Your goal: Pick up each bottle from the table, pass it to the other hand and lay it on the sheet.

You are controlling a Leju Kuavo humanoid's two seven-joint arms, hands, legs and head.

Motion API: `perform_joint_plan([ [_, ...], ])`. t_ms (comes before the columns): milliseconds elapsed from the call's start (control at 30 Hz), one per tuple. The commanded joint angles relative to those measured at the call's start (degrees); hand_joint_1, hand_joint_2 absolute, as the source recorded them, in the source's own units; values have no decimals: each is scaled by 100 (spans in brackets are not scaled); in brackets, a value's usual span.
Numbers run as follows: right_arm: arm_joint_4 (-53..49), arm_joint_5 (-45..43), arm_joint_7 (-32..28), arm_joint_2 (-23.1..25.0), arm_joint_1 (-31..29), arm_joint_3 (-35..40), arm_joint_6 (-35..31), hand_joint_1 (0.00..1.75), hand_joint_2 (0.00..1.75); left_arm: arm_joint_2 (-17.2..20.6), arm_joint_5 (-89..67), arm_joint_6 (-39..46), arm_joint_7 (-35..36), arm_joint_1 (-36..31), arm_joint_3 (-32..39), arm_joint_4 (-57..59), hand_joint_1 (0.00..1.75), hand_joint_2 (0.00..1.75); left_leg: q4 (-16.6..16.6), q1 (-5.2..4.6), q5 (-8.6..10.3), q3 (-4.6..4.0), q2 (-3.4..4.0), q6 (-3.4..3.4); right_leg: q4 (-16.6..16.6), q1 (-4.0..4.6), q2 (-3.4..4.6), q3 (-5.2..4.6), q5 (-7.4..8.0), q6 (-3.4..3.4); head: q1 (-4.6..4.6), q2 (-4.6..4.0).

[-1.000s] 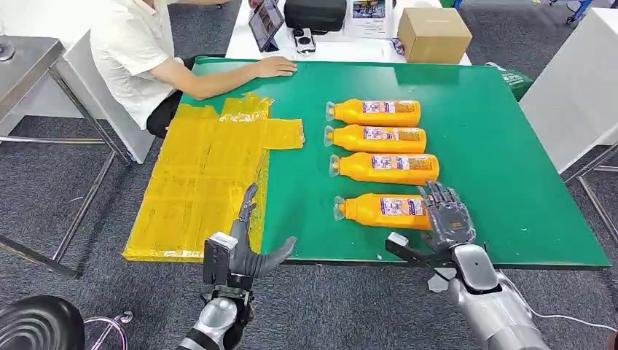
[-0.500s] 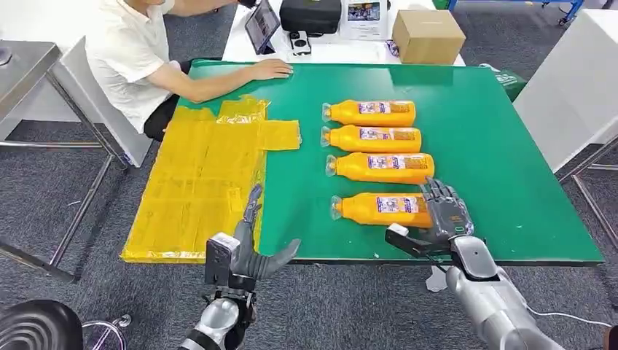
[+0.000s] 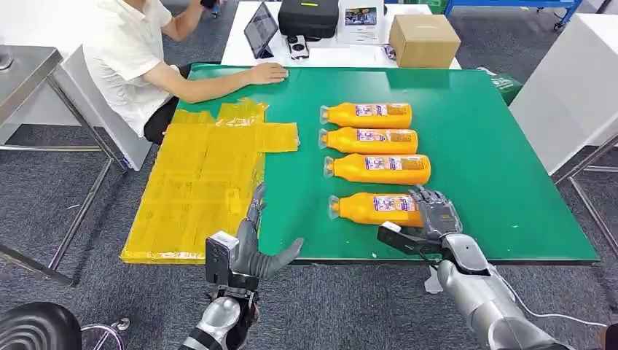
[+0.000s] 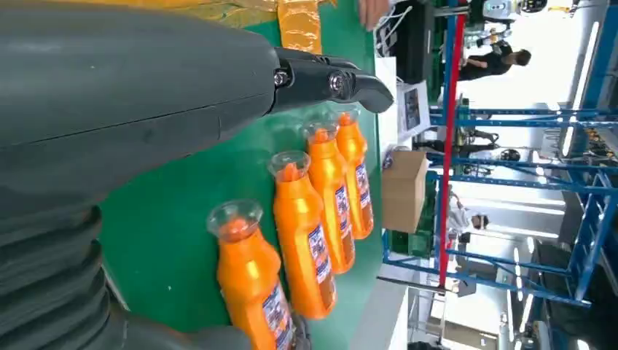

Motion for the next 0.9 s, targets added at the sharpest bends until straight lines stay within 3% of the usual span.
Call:
perform_joint_plan([
  [33, 558, 75, 282, -76, 308, 320, 663, 175, 175, 152, -4, -36, 58, -144, -153, 222, 0, 175, -11, 12, 1, 10, -41, -9, -15, 12, -38, 17, -9, -14, 4, 0],
  [167, 505, 31, 358, -104, 355, 310, 756, 175, 175, 150, -15, -26, 67, -140, -147, 209, 0, 175, -12, 11, -23, 51, -35, 1, -18, 11, -31, 47, -35, -10, 4, 0],
  [833, 370, -48, 381, -216, 504, 272, 766, 175, 175, 164, -28, -16, 78, -118, -123, 169, 0, 175, -21, 13, -36, 64, -84, 15, -63, 13, -70, 95, -54, -3, 6, 0],
  [900, 202, -449, 46, -207, 656, -6, 683, 175, 175, 166, -37, -23, 72, -86, -122, 128, 0, 175, -18, 13, -40, 72, -79, 19, -63, 13, -66, 102, -55, 0, 4, 0],
])
